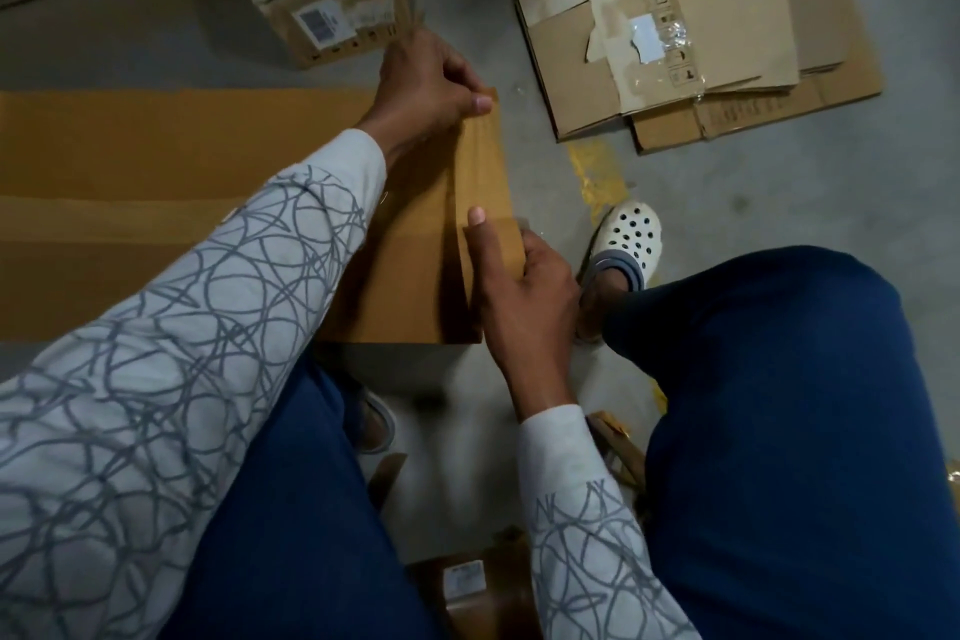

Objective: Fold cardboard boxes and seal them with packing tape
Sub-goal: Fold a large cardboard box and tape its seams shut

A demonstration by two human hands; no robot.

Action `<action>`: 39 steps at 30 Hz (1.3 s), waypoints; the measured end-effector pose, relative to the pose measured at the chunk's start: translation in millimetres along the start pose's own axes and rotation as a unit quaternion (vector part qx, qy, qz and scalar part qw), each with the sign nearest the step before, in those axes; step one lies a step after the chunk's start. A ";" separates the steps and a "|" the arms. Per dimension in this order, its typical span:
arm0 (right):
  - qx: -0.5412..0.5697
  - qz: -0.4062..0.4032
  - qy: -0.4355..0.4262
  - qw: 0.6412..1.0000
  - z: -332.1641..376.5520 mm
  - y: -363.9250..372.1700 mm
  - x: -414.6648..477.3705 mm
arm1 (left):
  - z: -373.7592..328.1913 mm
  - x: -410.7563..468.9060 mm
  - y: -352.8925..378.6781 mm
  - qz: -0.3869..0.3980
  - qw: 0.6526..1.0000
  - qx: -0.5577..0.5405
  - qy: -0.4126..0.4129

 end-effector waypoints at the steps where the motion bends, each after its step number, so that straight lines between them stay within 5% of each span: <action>1: -0.010 0.000 0.006 1.000 0.3 -1.5 -0.5 | 0.0 3.7 -3.1 -0.018 1.000 0.001 0.003; 11: -0.015 -0.044 0.082 0.996 -13.5 -18.5 -0.9 | -1.8 26.5 4.0 -0.045 0.997 0.048 0.051; 23: 0.074 0.030 0.077 0.994 -7.2 -0.8 -9.5 | -0.1 32.0 15.1 -0.009 0.992 0.099 0.074; 28: -0.001 0.019 0.069 0.997 -20.1 6.4 -6.5 | -3.7 30.7 14.8 -0.017 0.988 0.125 0.091; 39: -0.067 -0.019 0.077 0.995 -27.3 4.3 1.6 | 27.5 41.2 15.4 0.035 0.999 0.017 -0.035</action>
Point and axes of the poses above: each hand's wrist, its own x-axis towards the middle knuckle, its own y-axis out of the palm, z = x × y, the point moved 9 cm from there along x, towards the middle knuckle, and after that the axes turned 4 degrees about -x, right-handed, at the moved point
